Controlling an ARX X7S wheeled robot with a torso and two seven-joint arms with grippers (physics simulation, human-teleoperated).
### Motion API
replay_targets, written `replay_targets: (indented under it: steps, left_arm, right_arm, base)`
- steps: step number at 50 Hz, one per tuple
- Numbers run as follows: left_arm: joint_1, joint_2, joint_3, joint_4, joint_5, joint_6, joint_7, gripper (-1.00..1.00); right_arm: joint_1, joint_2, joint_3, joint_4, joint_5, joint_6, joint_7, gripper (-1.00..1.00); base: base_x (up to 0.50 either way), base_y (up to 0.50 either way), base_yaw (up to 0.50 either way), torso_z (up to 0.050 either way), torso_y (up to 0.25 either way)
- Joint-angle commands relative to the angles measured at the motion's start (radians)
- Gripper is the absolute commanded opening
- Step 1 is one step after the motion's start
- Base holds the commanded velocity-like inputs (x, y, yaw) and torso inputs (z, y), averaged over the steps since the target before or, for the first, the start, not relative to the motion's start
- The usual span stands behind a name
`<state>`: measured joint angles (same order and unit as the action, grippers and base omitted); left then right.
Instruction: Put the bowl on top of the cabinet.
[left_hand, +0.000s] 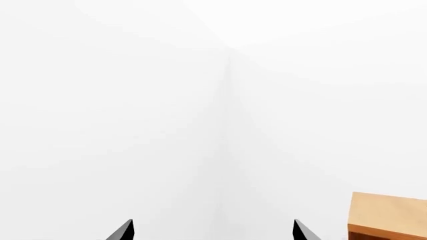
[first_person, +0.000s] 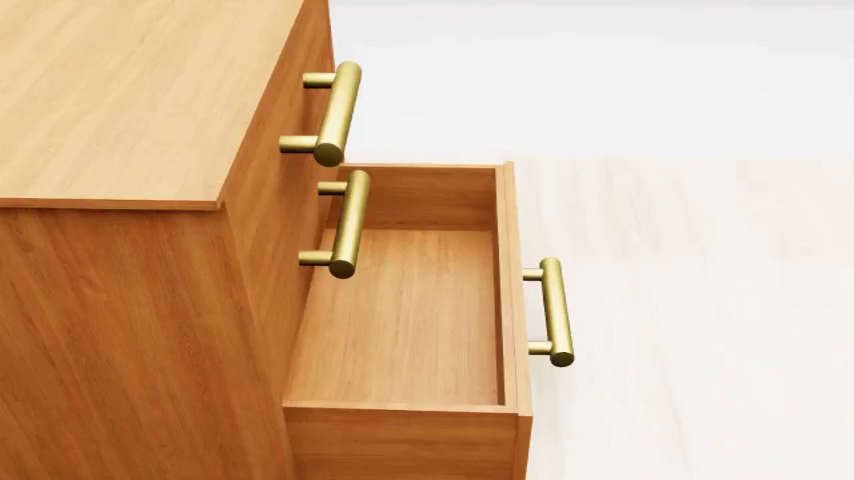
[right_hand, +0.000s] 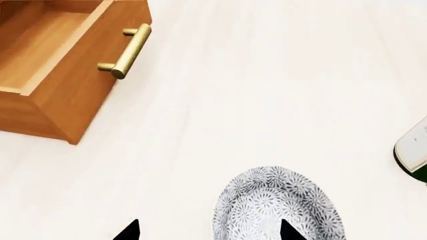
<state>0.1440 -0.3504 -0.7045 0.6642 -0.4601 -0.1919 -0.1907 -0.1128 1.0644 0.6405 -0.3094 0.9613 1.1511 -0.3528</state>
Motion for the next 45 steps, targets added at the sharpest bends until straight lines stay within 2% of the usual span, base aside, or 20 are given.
replay_targets:
  steps: [1,18,20,21,33,45]
  left_arm:
    - [0.002,0.000,-0.004,-0.001,-0.006,0.001,-0.001,1.00]
    - [0.004,-0.002,-0.002,-0.004,-0.011,0.001,-0.001,1.00]
    - [0.003,-0.001,0.001,-0.007,-0.010,0.004,-0.001,1.00]
    - [0.003,-0.001,0.001,-0.007,-0.011,0.003,-0.001,1.00]
    - [0.005,-0.002,0.004,-0.007,-0.009,0.006,-0.002,1.00]
    - [0.007,-0.001,0.009,-0.009,-0.007,0.008,-0.004,1.00]
  right_arm:
    - [0.023,0.026,-0.053,0.065,0.013,0.037,0.005,1.00]
    - [0.080,0.031,-0.131,0.086,0.007,0.022,0.034,1.00]
    - [0.085,0.035,-0.160,0.085,-0.017,-0.007,0.030,1.00]
    - [0.047,0.043,-0.173,0.062,-0.069,-0.077,-0.005,1.00]
    - [0.254,0.058,-0.395,0.138,-0.058,-0.032,0.025,1.00]
    - [0.397,-0.013,-0.560,0.238,-0.091,-0.009,0.032,1.00]
  base:
    - [0.00,0.00,0.00,0.000,0.000]
    - [0.00,0.00,0.00,0.000,0.000]
    - [0.00,0.00,0.00,0.000,0.000]
    - [0.00,0.00,0.00,0.000,0.000]
    - [0.00,0.00,0.00,0.000,0.000]
    - [0.00,0.00,0.00,0.000,0.000]
